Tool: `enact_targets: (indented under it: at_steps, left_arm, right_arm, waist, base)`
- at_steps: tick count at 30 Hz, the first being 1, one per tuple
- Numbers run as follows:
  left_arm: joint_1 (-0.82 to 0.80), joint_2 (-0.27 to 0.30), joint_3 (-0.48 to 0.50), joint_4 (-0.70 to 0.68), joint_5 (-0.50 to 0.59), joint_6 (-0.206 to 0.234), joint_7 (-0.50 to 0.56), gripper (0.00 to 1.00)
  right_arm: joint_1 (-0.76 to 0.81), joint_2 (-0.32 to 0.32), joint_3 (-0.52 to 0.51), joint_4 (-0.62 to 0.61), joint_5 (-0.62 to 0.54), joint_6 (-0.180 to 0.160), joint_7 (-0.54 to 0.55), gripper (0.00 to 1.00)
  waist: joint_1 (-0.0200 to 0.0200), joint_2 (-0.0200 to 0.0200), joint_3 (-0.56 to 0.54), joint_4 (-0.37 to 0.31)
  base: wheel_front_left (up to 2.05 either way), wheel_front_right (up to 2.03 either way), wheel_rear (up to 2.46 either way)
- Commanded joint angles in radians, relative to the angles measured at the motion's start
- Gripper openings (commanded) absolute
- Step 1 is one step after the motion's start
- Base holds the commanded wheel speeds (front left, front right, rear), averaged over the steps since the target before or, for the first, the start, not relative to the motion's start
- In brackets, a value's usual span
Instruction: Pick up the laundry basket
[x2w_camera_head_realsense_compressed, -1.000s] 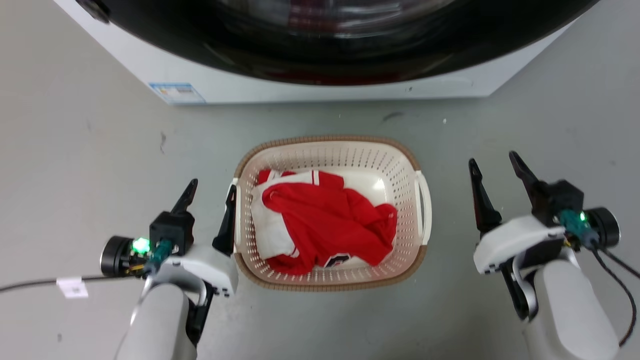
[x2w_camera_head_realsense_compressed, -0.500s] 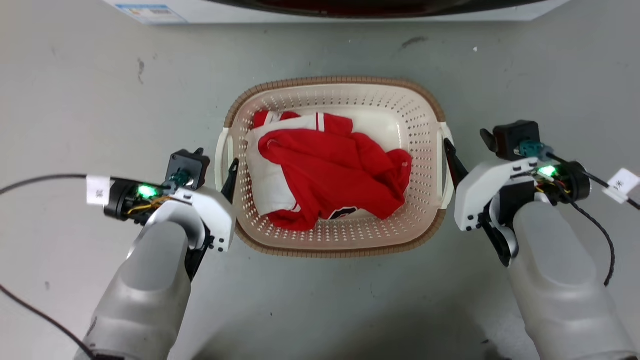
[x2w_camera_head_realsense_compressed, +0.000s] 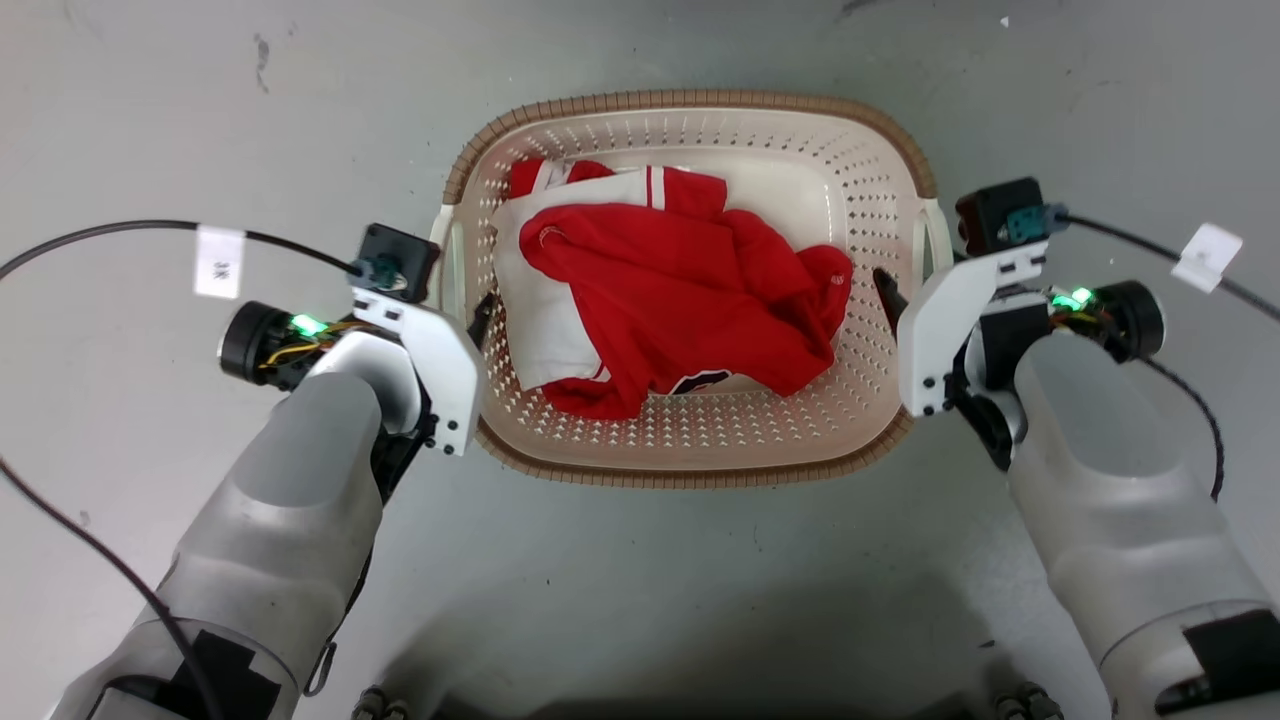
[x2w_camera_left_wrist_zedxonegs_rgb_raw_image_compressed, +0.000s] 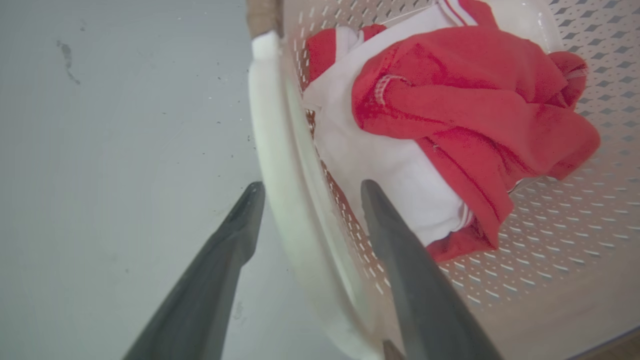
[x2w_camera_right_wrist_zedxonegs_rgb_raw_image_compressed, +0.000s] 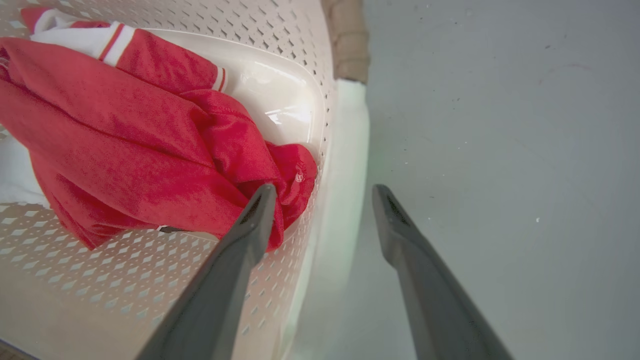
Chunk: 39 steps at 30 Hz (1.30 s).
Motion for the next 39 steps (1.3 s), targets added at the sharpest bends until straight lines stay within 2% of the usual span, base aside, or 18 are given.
enact_targets:
  at_steps: [1, 8, 16, 17, 18, 19, 20, 29, 35, 39]
  left_arm:
    - [-0.020, 0.011, -0.033, -0.009, -0.025, -0.001, 0.017, 1.00]
    - [-0.045, 0.057, -0.173, -0.038, -0.152, -0.001, 0.067, 1.00]
    - [-0.067, 0.081, -0.264, -0.032, -0.253, 0.001, 0.049, 1.00]
    - [-0.068, 0.078, -0.272, -0.030, -0.266, 0.001, 0.052, 0.71]
    - [-0.072, 0.076, -0.283, -0.030, -0.277, 0.001, 0.054, 0.00]
    - [-0.074, 0.077, -0.295, -0.032, -0.286, 0.001, 0.053, 0.00]
    - [-0.076, 0.080, -0.307, -0.034, -0.295, 0.001, 0.053, 0.00]
    - [-0.075, 0.089, -0.388, -0.032, -0.385, 0.001, 0.045, 0.00]
    - [-0.055, 0.104, -0.424, -0.040, -0.458, 0.001, 0.081, 0.00]
    - [-0.028, 0.117, -0.452, -0.054, -0.523, 0.001, 0.133, 0.00]
  right_arm:
    - [-0.028, -0.002, 0.002, 0.019, 0.006, -0.001, 0.004, 1.00]
    - [-0.084, -0.002, 0.031, 0.091, 0.050, -0.001, 0.006, 1.00]
    - [-0.122, -0.002, 0.048, 0.146, 0.080, 0.000, -0.018, 1.00]
    - [-0.123, -0.002, 0.051, 0.151, 0.085, -0.001, -0.020, 1.00]
    - [-0.125, -0.002, 0.056, 0.155, 0.092, -0.001, -0.020, 0.72]
    - [-0.127, -0.002, 0.059, 0.158, 0.099, -0.001, -0.024, 0.19]
    - [-0.130, -0.002, 0.064, 0.161, 0.101, -0.001, -0.029, 0.00]
    - [-0.120, -0.006, 0.109, 0.189, 0.108, 0.001, -0.042, 0.00]
    - [-0.102, -0.006, 0.121, 0.202, 0.113, 0.001, -0.022, 0.00]
    - [-0.086, -0.007, 0.116, 0.217, 0.104, 0.000, 0.022, 0.00]
  waist:
    - [-0.0001, 0.0000, 0.014, 0.003]
    - [-0.0001, 0.0000, 0.039, 0.008]
    - [-0.0001, 0.0000, 0.056, 0.015]
    - [-0.0001, 0.0000, 0.058, 0.017]
    - [-0.0001, 0.0000, 0.060, 0.020]
    - [-0.0001, 0.0000, 0.062, 0.021]
    - [-0.0001, 0.0000, 0.063, 0.022]
    - [-0.0001, 0.0000, 0.047, 0.020]
    - [-0.0001, 0.0000, -0.012, 0.012]
    - [-0.0001, 0.0000, -0.090, 0.000]
  base:
    - [0.00, 0.00, 0.00]
    - [0.00, 0.00, 0.00]
    - [0.00, 0.00, 0.00]
    - [0.00, 0.00, 0.00]
    - [0.00, 0.00, 0.00]
    - [0.00, 0.00, 0.00]
    - [0.00, 0.00, 0.00]
    - [0.00, 0.00, 0.00]
    - [0.00, 0.00, 0.00]
    - [0.00, 0.00, 0.00]
